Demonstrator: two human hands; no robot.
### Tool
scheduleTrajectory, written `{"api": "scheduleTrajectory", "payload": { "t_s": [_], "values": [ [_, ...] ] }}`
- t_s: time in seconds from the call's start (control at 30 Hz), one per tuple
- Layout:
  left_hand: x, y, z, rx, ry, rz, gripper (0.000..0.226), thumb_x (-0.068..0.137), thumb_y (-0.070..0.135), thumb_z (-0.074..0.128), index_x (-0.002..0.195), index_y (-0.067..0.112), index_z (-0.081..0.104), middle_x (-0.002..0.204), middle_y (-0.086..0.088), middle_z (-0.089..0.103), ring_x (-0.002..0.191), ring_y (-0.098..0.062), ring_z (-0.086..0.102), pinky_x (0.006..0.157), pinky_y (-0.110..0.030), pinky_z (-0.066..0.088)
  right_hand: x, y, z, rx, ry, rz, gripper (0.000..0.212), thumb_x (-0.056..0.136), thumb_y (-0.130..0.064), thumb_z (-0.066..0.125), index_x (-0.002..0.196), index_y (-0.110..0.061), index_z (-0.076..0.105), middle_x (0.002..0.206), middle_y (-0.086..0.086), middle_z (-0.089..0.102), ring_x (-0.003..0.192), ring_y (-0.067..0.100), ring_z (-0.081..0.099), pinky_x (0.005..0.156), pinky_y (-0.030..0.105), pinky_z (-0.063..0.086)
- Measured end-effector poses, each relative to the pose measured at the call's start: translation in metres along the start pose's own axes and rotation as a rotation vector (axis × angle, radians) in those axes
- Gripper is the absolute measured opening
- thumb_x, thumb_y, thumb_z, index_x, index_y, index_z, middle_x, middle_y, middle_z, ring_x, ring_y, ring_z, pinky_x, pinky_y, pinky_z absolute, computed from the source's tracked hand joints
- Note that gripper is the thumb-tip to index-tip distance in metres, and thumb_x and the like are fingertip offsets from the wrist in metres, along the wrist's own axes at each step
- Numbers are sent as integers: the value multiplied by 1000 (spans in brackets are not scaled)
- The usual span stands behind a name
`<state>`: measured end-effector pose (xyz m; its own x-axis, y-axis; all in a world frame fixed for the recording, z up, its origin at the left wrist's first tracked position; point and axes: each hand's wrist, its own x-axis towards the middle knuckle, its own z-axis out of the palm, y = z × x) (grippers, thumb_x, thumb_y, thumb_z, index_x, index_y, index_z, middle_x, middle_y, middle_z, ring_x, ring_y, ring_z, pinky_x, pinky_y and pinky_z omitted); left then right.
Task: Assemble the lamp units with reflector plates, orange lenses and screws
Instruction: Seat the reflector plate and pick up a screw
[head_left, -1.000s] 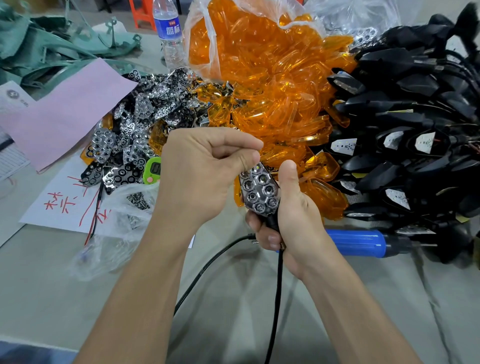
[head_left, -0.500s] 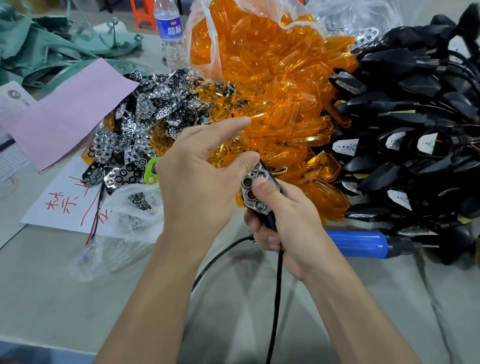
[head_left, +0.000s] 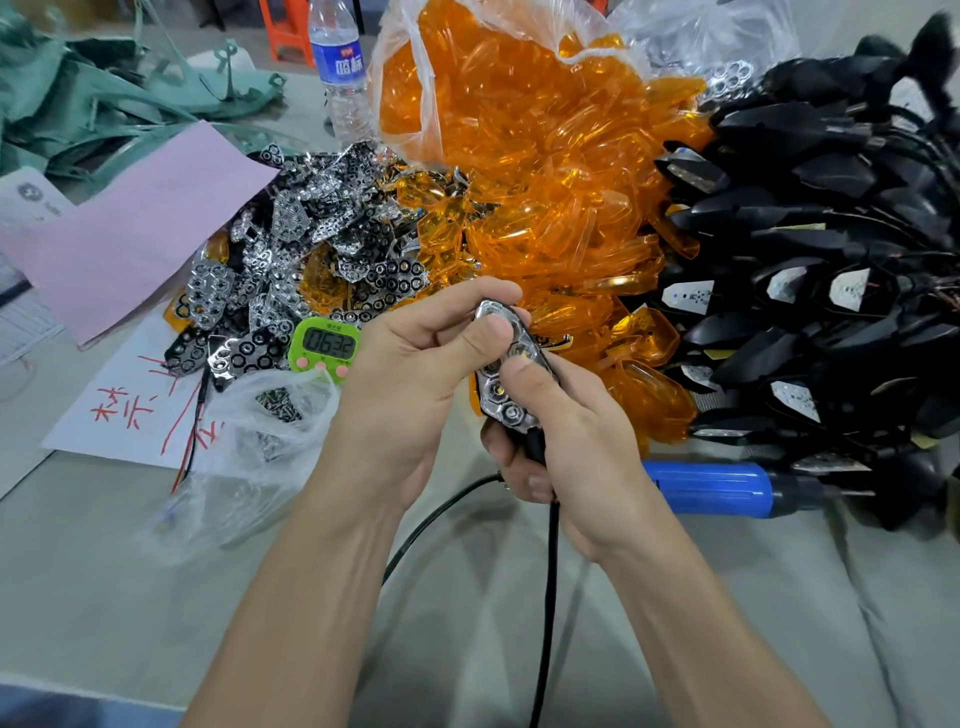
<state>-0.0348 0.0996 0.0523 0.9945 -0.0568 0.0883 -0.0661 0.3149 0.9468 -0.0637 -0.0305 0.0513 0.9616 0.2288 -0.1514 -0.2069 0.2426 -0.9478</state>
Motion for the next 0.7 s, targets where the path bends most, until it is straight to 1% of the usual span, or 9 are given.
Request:
{"api": "scheduleTrajectory", "payload": {
  "t_s": [0.17, 0.27, 0.3, 0.37, 0.4, 0.5, 0.6, 0.63, 0.7],
  "values": [
    [-2, -1, 2, 69, 8, 43, 15, 85, 19, 76, 99, 19, 80, 94, -7, 78, 89, -17, 70, 83, -28, 58, 0, 1, -3, -41, -8, -26, 26, 93, -48, 55, 71, -35, 62, 61, 7, 56, 37, 4, 44, 39, 19, 30],
    [-2, -1, 4, 128, -20, 8, 14, 90, 17, 68, 102, 17, 76, 100, -6, 78, 95, -18, 71, 82, -31, 58, 1, 3, -3, -46, 18, -30, 28, 91, -52, 57, 72, -32, 63, 61, 5, 56, 38, 4, 45, 38, 18, 30],
    [-3, -2, 5, 153, -22, 9, 13, 92, 16, 66, 100, 17, 76, 102, -7, 78, 95, -22, 71, 80, -36, 58, 1, 4, -3, -62, 31, -40, 28, 91, -52, 57, 73, -31, 64, 63, 4, 56, 40, 5, 46, 38, 19, 31],
    [-2, -3, 4, 178, -22, 25, 12, 95, 9, 65, 96, 15, 75, 101, -13, 77, 94, -33, 69, 84, -49, 56, 3, 5, -2, -109, 45, -58, 24, 92, -48, 57, 75, -33, 65, 66, 1, 57, 46, 8, 51, 39, 19, 33],
    [-2, -3, 3, 168, -21, 29, 13, 95, 4, 65, 95, 13, 75, 98, -15, 77, 92, -33, 68, 86, -50, 56, 3, 5, -3, -115, 42, -54, 22, 92, -45, 57, 75, -34, 65, 66, 0, 57, 47, 8, 51, 39, 18, 33],
    [-1, -1, -1, 91, -26, 11, 11, 94, 2, 64, 97, 9, 72, 93, -15, 74, 89, -27, 66, 78, -39, 56, 3, 6, -6, 17, -24, 18, 16, 91, -35, 56, 81, -27, 66, 67, 6, 56, 41, 6, 44, 39, 18, 30],
    [-1, 3, -3, 15, -32, -14, 10, 91, 12, 65, 98, 9, 70, 94, -16, 72, 82, -28, 65, 50, -32, 53, 2, 7, -7, 62, -113, 25, 18, 95, -30, 53, 91, -16, 62, 69, 10, 56, 45, 11, 35, 43, 22, 27],
    [-1, 3, -5, 11, -38, -7, 8, 93, 12, 66, 99, 8, 70, 94, -16, 72, 81, -28, 65, 48, -32, 52, 2, 7, -7, 21, -116, 4, 21, 96, -31, 52, 93, -13, 60, 70, 10, 56, 45, 10, 35, 43, 22, 28],
    [-1, 2, -8, 43, -64, 18, 7, 94, 12, 65, 98, 10, 70, 95, -15, 72, 83, -28, 65, 59, -33, 54, 1, 7, -6, -133, -79, -52, 26, 98, -34, 49, 92, -10, 58, 69, 6, 57, 46, 8, 38, 44, 23, 30]
  ]
}}
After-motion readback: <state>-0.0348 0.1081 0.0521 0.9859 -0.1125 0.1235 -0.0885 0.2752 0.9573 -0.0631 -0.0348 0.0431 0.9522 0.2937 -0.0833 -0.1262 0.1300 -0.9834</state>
